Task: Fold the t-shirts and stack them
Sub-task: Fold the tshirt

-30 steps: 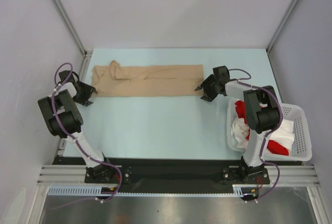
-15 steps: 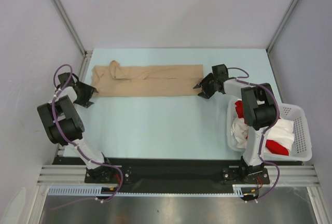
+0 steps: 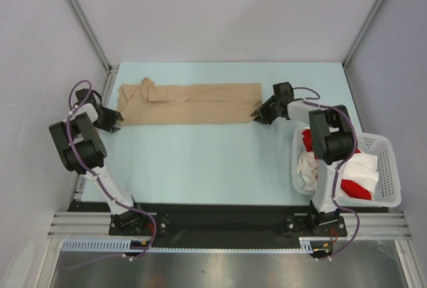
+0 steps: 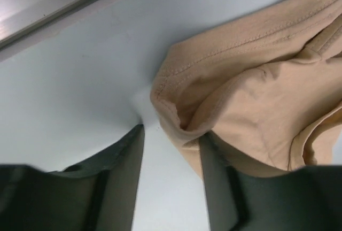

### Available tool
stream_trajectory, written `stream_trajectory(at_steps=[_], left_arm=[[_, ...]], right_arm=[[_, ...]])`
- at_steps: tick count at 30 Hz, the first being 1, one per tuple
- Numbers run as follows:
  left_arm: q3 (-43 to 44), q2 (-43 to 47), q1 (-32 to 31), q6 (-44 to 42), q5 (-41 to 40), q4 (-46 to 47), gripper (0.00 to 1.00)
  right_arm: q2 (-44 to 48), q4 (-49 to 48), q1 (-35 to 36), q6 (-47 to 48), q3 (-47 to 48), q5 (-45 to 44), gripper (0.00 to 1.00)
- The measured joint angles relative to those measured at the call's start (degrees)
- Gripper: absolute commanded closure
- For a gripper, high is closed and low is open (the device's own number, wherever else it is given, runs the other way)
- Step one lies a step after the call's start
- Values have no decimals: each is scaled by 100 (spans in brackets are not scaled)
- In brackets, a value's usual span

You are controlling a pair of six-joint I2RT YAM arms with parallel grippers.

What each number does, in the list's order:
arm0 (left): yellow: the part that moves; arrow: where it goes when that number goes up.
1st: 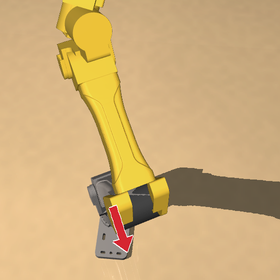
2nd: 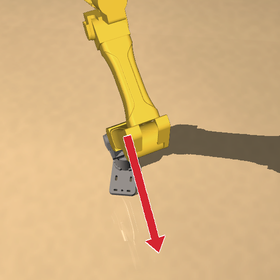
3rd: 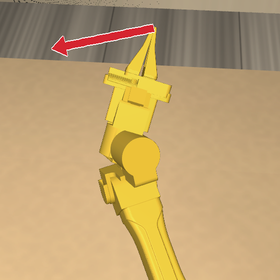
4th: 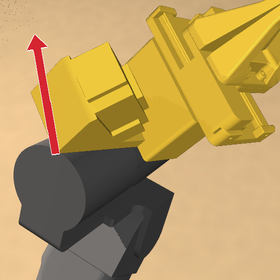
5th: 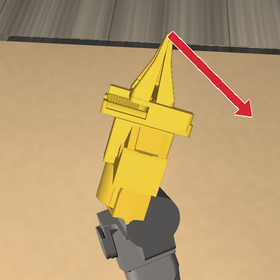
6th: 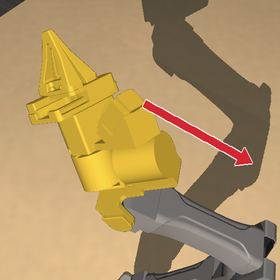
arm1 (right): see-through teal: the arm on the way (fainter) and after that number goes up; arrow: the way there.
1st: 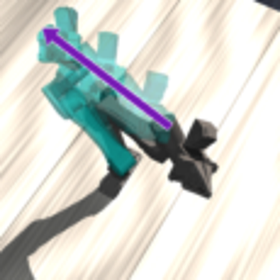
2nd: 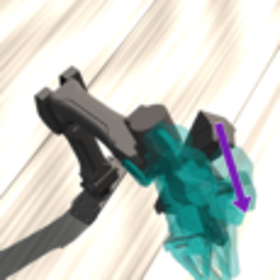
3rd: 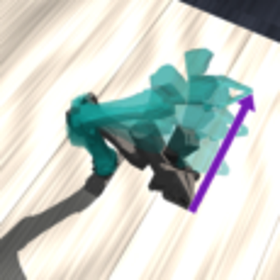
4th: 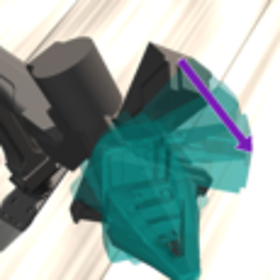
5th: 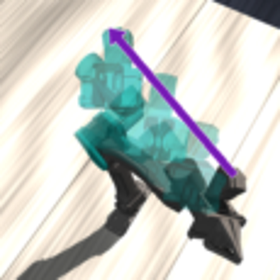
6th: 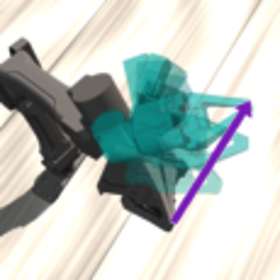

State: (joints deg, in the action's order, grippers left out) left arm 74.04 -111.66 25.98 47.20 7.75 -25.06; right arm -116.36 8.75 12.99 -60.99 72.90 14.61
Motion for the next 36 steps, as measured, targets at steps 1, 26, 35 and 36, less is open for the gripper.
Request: stream_trajectory(at_steps=[1,26,35,36], left_arm=[[28,-24,2,22,0,-15,56],[-2529,2079,4,177,-92,-601,53],[-2140,3547,-68,-81,-542,-1357,36],[-1875,3587,-118,-190,-588,-1346,38]], right_arm=[[-17,2,-2,-13,0,-13,75],[623,1812,-280,2072,11,-828,56],[1086,2625,175,2608,728,-1139,9],[1104,2610,358,2555,890,-1145,9]])
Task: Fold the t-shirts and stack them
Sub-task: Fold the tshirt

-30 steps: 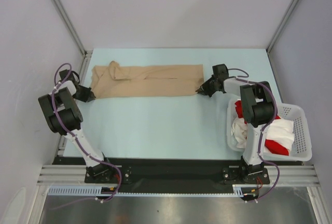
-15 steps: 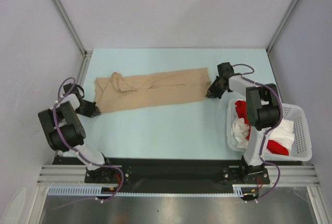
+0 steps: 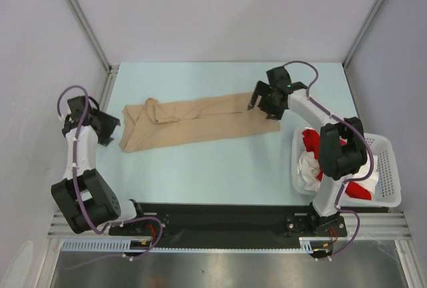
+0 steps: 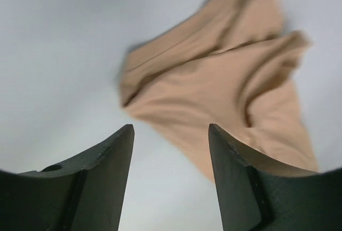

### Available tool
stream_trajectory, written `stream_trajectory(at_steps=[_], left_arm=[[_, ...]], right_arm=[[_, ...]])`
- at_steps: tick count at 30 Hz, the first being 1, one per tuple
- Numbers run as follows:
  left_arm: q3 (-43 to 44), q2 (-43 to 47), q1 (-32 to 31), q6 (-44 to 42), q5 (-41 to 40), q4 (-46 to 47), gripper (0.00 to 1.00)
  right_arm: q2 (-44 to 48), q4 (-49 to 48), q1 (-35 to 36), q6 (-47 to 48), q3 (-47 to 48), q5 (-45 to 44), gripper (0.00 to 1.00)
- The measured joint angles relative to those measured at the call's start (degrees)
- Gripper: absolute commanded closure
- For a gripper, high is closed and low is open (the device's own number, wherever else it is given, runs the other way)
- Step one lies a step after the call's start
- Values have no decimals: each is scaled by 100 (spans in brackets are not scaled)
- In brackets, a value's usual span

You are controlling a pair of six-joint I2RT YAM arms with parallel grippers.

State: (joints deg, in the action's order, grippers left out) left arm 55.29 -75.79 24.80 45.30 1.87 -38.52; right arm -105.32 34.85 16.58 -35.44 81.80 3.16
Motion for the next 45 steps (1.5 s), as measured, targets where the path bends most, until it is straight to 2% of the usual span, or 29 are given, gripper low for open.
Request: stream_trajectory(at_steps=[4,6,7,8,11,14,20,26,30,33,35,45], left_arm=[[828,-179,-339,-592,476,538,39],[1397,-660,-584,-977,852,748,45],[1829,-1047,-726,-1213,1084,807,48],[2262,-1467,-868,-1443,1239,911,52],[3191,-2468,-1163,-2020,1436,992,51],[3641,-3101,-1335,-2430,1427,988,51],[3858,-3576,-1602,-3132,831,973,55],[4190,-3954,-1840,-3493,319,966,54],[4266,-4218,-1950,-3543,125,925,56],[4266,-4402,-2022,-3550,17,798,58],[4266,-4494,-2048,-3552,-26,745,62],[4266,-4548,-2057,-3598,-223,750,70]], right_arm=[[-44,-514,844,-577,435,251,12],[-247,-776,1222,-960,743,487,20],[-404,-916,1357,-1139,949,595,29],[-614,-1134,1471,-1316,1163,743,32],[-1217,-1672,1668,-1902,1626,1038,32],[-1805,-2017,1827,-2385,2000,1154,32],[-2761,-2299,2234,-2962,2793,1169,31],[-2959,-2251,2551,-3084,3023,1191,32],[-2959,-2240,2555,-3132,3110,1191,32],[-2959,-2271,2549,-3307,3117,1196,28],[-2986,-2334,2544,-3547,3117,1222,26],[-3565,-2802,2924,-4911,3226,1353,32]])
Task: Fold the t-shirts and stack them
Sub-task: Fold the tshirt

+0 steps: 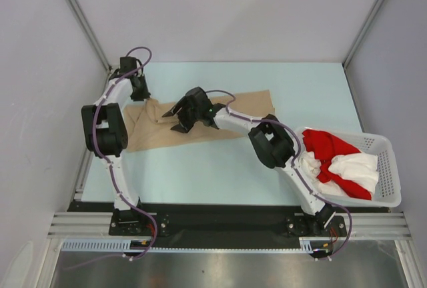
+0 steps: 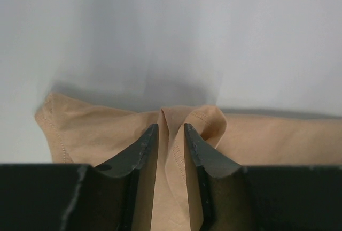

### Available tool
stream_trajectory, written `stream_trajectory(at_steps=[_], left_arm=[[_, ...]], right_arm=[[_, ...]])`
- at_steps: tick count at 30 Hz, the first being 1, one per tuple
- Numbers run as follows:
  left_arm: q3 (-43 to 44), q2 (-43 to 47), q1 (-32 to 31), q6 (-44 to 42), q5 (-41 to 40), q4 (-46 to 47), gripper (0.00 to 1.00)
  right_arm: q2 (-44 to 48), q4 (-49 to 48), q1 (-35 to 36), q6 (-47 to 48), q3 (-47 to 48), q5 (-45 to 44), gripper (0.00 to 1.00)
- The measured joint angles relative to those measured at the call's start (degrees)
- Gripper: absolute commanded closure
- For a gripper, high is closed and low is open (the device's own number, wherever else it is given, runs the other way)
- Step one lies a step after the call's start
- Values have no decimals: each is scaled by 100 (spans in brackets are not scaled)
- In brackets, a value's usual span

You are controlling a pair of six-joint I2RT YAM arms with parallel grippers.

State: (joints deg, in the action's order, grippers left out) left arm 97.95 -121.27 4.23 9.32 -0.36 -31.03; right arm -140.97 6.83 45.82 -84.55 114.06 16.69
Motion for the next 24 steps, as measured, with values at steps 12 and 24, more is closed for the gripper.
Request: stream_trajectory(at_steps=[12,24], left_arm=[[13,-157,0,20,7,4,81],[13,-157,0,22,4,2,92]], right_arm=[[-542,94,293,-1051,566,-278,36],[-885,76,273,-1888,859,-647,54]])
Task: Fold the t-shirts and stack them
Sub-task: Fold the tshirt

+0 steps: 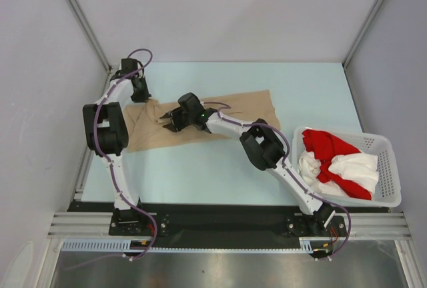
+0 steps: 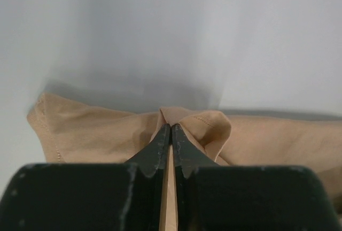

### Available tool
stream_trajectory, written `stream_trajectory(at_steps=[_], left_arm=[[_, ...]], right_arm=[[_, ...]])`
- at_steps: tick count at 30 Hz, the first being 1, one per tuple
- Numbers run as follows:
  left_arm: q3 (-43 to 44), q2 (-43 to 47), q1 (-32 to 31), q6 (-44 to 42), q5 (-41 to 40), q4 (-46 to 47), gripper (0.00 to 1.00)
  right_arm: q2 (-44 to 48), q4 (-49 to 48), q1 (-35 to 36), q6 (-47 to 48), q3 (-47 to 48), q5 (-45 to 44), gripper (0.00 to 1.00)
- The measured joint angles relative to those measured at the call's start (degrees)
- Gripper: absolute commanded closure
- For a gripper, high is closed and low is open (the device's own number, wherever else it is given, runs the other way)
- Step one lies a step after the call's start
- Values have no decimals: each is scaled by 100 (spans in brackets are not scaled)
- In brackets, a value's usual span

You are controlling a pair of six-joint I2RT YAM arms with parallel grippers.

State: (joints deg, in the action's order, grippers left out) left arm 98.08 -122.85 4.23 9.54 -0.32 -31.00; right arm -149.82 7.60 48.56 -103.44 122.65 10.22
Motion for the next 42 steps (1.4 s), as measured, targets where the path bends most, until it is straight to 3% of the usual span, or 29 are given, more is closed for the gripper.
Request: stream_trajectory(at_steps=[5,6,8,10,15,28,42], left_arm=[[0,0,0,2,2,0,96],[0,0,0,2,0,-2,96],[-2,2,0,4,0,-2,100],[-4,7,0,7,-7,-24,100],[-120,153,0,61,-131,-144,100],[-1207,1569,-4,518,-474,-531,100],[-2575,2645,-59,859,-1207,-752,100]], right_arm=[[-157,33,0,-208,271,-103,58],[-210,50,-2,-245,369,-109,69],[-267,50,-4,-302,483,-118,80],[-280,44,-11,-361,511,-92,100],[-286,-22,-96,-184,468,155,100],[669,-361,-839,1429,-1414,1950,98],[691,-136,-828,2356,-1467,2695,92]])
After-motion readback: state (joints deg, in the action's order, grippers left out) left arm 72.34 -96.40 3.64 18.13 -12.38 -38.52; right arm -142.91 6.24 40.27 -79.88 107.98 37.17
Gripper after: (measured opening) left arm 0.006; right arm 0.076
